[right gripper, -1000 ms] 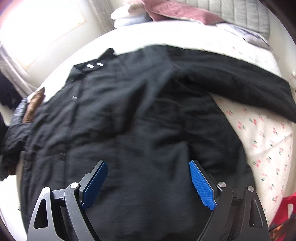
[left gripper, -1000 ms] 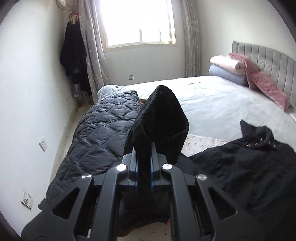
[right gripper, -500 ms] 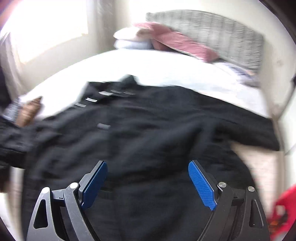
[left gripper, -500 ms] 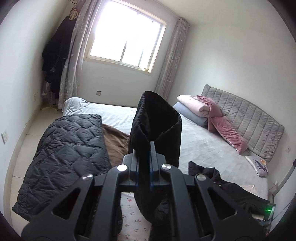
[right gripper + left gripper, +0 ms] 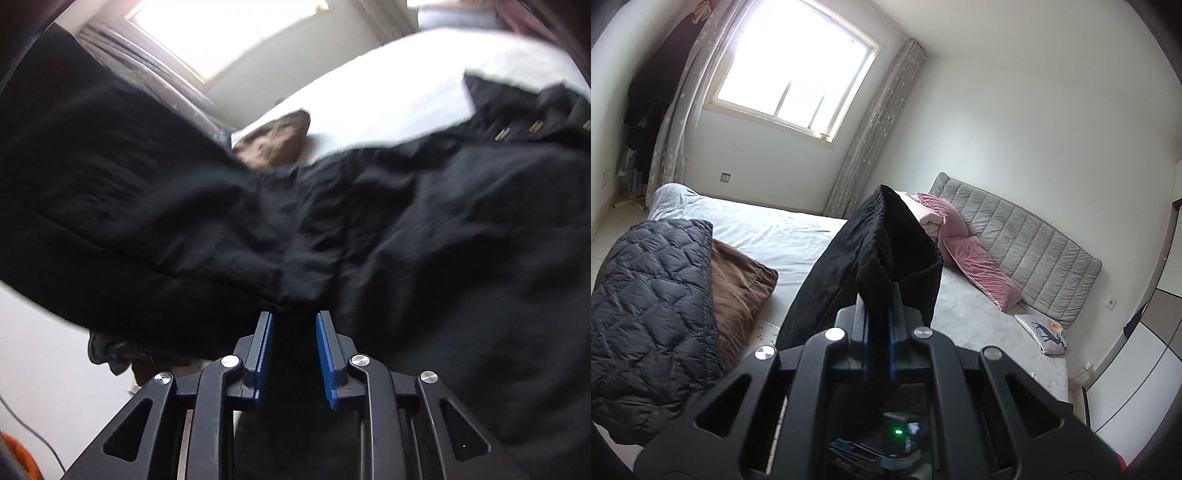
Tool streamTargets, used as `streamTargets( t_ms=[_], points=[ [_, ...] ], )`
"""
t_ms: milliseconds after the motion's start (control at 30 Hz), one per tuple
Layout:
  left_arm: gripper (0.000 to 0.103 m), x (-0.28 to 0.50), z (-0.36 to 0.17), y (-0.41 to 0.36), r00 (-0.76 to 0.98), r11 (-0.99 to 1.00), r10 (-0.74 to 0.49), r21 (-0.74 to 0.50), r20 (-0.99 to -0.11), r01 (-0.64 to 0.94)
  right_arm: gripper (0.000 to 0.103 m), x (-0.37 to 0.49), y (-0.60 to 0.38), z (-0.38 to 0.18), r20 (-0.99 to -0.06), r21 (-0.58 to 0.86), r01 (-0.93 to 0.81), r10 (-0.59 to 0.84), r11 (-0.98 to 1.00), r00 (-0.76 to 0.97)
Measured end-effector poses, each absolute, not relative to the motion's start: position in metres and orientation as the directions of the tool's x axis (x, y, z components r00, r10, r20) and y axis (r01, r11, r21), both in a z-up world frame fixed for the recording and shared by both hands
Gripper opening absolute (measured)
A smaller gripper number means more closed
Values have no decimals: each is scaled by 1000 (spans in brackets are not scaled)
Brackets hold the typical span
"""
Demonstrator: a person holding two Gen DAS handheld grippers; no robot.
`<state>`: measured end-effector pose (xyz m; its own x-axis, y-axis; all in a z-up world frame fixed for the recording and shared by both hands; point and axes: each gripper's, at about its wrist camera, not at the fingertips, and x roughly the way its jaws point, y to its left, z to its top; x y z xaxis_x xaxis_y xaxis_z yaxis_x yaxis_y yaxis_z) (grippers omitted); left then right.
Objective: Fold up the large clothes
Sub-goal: 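Lift the sleeve cuff with the left gripper and fold it across the jacket body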
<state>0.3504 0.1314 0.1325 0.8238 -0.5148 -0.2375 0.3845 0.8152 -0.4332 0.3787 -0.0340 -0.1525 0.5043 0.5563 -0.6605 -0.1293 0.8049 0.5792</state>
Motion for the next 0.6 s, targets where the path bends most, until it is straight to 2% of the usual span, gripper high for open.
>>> streamTargets(
  t_ms=[100,200,267,333,467,600],
  points=[
    [9,358,113,112,795,799,-543,-456,-271,391,23,387,-15,-162,-720,515,-149,520,844,459],
    [9,357,105,92,772,776,-576,-474,-268,415,25,384,-43,-160,-686,602,-136,597,787,417],
    [9,356,102,75,754,755,-603,-490,-260,435,34,376,-78,-151,-652,643,-104,614,759,446],
    [9,356,99,53,727,728,-635,-515,-260,452,55,365,-124,-138,-634,656,-53,587,753,504],
    [9,355,90,-5,668,687,-692,-535,-274,492,63,338,-216,-113,-577,707,36,548,706,606],
    [10,353,68,-61,603,666,-728,-547,-326,508,75,300,-295,-96,-545,727,106,477,678,690]
  ],
)
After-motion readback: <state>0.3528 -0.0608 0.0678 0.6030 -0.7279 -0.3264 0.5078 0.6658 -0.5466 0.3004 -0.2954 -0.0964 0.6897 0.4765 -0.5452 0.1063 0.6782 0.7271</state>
